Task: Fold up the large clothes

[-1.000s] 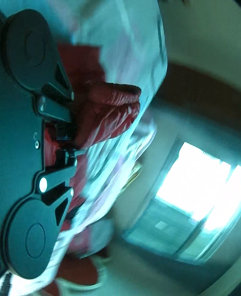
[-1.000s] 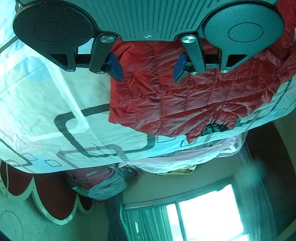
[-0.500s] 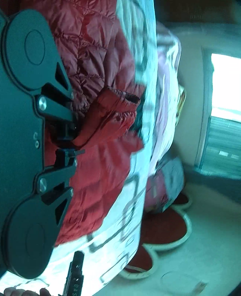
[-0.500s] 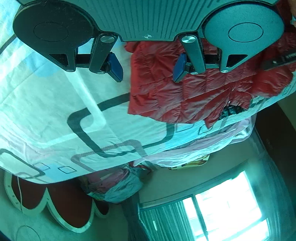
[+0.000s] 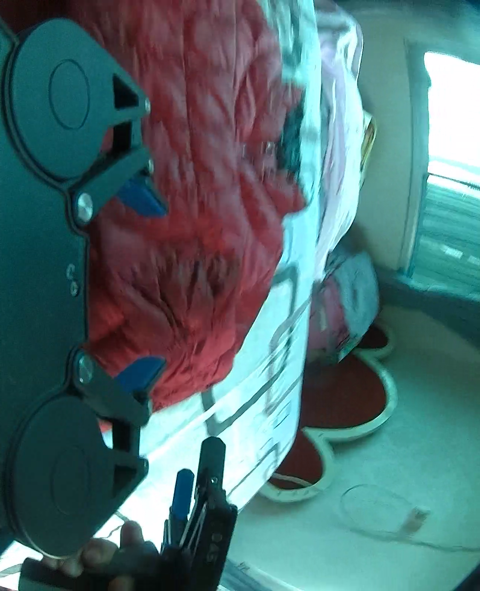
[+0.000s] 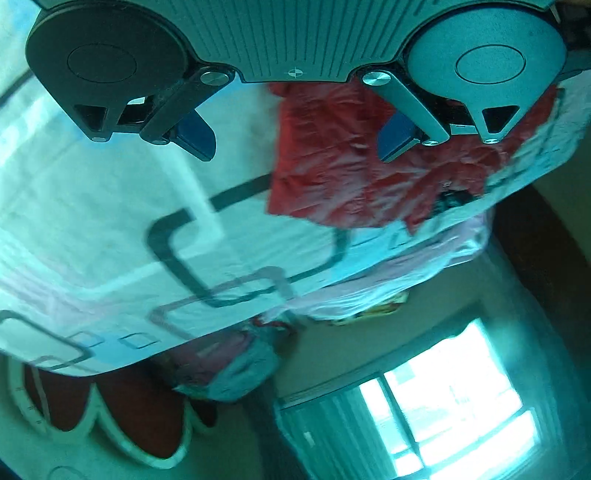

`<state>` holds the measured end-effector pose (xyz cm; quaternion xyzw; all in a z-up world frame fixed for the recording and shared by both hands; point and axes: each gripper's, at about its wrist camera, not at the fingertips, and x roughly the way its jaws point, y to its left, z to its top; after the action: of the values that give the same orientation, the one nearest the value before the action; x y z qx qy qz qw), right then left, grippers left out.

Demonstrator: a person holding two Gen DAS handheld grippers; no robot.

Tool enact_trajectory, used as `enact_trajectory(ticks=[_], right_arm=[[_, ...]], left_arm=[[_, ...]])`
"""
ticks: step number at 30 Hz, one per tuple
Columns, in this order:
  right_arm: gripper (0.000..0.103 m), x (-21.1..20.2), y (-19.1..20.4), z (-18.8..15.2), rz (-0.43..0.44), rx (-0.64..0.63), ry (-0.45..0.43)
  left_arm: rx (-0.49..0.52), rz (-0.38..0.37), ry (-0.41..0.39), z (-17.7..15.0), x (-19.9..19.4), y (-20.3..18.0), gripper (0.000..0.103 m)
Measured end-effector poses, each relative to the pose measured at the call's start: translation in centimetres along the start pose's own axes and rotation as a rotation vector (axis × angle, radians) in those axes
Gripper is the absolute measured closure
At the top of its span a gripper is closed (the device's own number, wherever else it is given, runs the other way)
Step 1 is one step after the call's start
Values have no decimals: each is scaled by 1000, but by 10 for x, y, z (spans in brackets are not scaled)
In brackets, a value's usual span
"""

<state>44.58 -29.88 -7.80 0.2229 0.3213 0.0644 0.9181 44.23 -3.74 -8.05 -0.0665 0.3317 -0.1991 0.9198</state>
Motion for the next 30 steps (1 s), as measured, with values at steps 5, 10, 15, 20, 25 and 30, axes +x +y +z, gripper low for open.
enact_trajectory(ticks=[5, 10, 15, 20, 25, 30], right_arm=[[24, 30, 28, -10, 81, -37, 83], [39, 72, 39, -23, 112, 4, 197], [87, 84, 51, -21, 158, -27, 224], [89, 46, 58, -21, 136, -93, 138], [89, 40, 61, -47, 23, -161, 152], [85, 53, 67, -49, -61, -186, 178]], left_arm=[[-119, 239, -83, -12, -54, 84, 54], [-201, 413, -78, -20, -74, 151, 61], [-199, 414, -46, -22, -66, 171, 61], [-158, 394, -72, -29, -72, 168, 61], [-125, 379, -9, -34, -58, 172, 60], [-105, 364, -17, -26, -66, 176, 54]])
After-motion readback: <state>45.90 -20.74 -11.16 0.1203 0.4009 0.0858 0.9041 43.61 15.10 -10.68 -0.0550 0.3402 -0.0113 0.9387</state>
